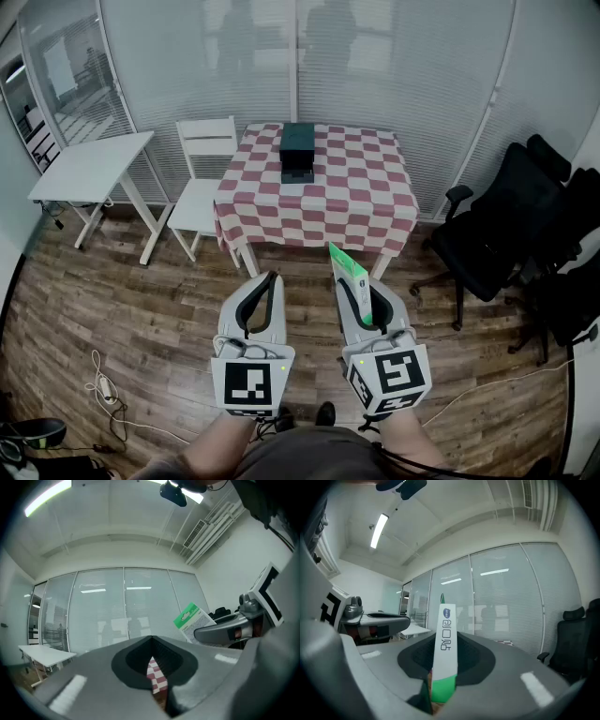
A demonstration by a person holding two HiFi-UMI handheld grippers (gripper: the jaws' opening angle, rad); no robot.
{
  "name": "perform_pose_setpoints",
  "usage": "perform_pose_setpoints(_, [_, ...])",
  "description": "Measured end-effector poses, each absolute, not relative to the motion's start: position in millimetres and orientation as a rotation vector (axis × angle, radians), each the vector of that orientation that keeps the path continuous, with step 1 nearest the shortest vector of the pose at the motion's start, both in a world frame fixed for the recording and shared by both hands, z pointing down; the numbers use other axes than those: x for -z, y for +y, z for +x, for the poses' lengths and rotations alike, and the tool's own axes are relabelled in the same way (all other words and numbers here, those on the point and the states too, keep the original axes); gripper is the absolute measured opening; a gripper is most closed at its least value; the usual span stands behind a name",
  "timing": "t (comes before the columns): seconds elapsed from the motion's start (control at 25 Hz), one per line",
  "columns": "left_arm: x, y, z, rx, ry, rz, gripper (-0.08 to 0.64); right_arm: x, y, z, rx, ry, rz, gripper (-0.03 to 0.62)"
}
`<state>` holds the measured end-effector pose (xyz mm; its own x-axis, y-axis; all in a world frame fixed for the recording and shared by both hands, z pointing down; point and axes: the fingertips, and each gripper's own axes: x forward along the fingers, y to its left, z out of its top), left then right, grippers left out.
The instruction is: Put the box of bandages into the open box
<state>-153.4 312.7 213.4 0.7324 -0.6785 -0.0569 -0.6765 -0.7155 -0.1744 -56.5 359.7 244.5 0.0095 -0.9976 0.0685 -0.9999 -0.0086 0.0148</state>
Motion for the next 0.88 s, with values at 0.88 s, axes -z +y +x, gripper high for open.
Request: perform_pose_setpoints(0.88, [-231, 302, -116, 0.043, 1.200, -2.718, 0.000, -269, 346, -11, -0.142, -2.250, 2.144, 0.112])
